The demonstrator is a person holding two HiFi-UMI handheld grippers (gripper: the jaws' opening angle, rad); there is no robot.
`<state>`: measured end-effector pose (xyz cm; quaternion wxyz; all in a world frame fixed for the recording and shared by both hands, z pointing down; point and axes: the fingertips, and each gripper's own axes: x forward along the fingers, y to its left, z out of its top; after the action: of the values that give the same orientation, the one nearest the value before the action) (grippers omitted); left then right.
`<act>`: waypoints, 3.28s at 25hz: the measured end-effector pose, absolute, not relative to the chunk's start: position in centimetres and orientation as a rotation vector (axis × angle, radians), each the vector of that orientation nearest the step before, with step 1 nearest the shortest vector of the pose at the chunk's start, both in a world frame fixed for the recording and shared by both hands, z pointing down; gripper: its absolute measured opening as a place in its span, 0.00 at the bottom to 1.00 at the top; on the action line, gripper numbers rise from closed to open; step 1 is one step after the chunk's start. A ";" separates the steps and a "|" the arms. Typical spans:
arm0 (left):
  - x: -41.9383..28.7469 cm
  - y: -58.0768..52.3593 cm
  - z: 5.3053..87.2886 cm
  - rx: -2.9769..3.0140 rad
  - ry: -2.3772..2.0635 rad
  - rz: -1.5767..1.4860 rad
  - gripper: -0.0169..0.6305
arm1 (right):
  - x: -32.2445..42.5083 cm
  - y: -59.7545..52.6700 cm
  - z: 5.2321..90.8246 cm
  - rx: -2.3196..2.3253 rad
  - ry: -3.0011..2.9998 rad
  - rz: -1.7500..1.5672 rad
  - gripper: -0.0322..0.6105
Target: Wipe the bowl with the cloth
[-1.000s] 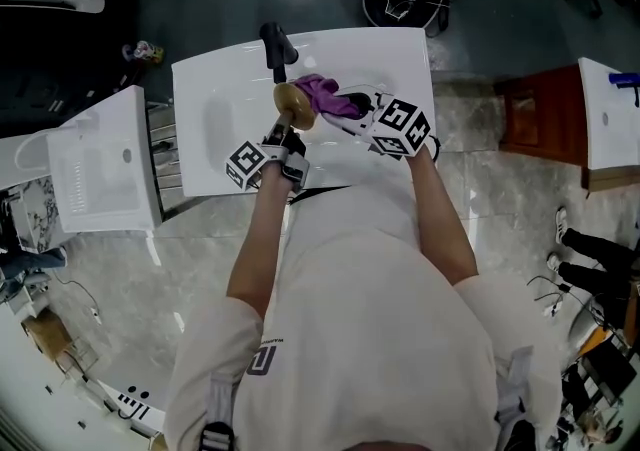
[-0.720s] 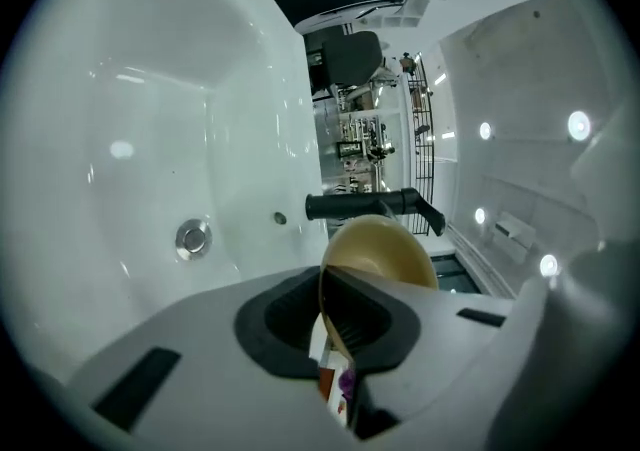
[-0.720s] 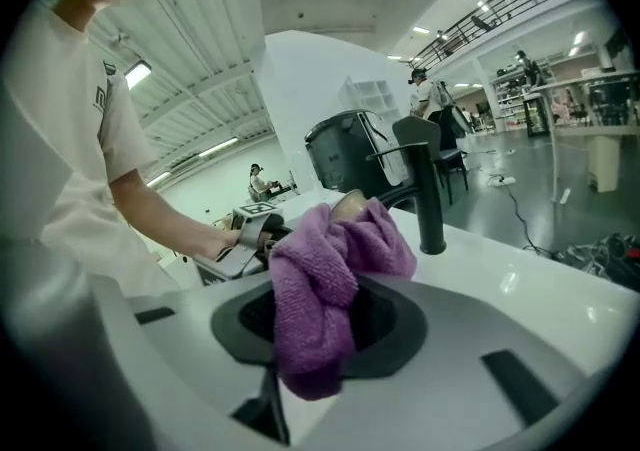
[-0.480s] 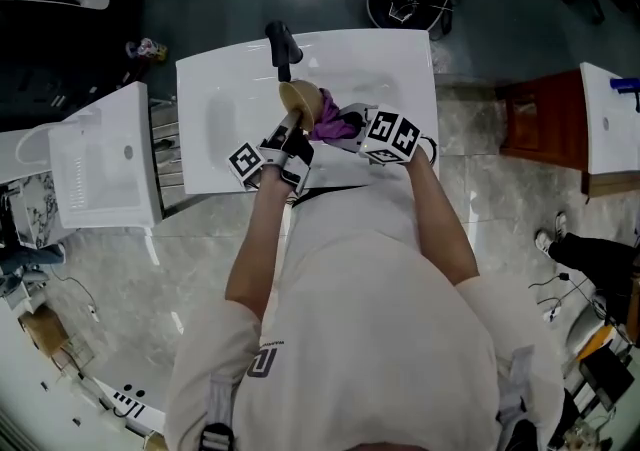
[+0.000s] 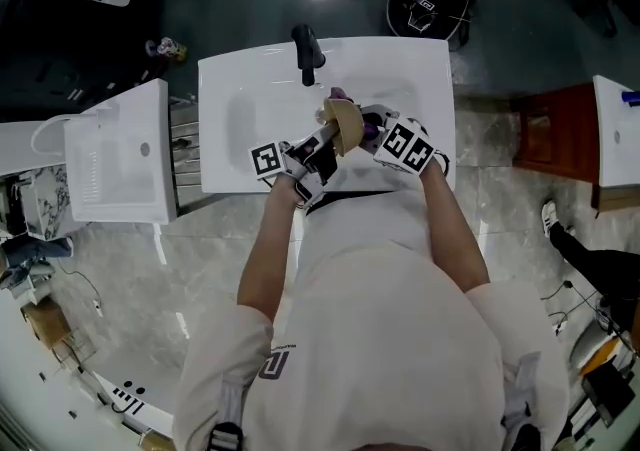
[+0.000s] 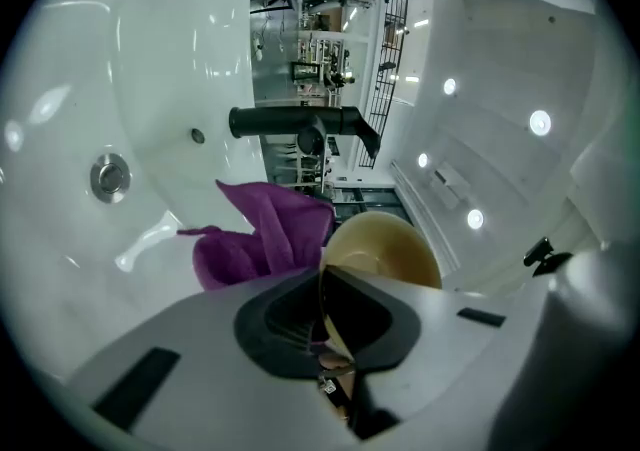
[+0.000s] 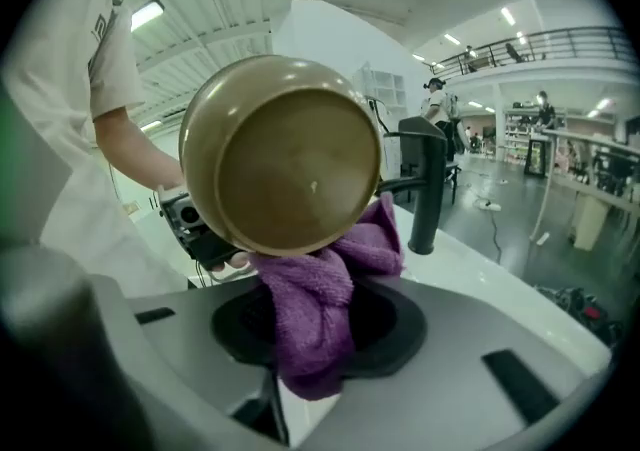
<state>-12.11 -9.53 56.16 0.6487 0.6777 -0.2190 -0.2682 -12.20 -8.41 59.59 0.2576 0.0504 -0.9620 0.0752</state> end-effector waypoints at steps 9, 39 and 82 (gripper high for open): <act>-12.8 -7.9 58.3 1.637 -0.591 -0.307 0.06 | -10.2 -9.8 58.4 0.300 -2.426 -0.157 0.22; -12.3 -5.0 58.2 1.900 -0.719 0.051 0.05 | -6.5 -6.1 57.6 0.480 -2.366 -0.188 0.21; -24.6 -8.2 64.4 1.634 -1.632 0.483 0.05 | -6.4 -8.1 61.5 0.875 -2.399 0.647 0.22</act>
<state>-24.56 -8.21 64.44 0.3813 0.6403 -0.6394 0.1893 -6.39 -8.14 61.54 0.2512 0.3215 -0.8815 0.2378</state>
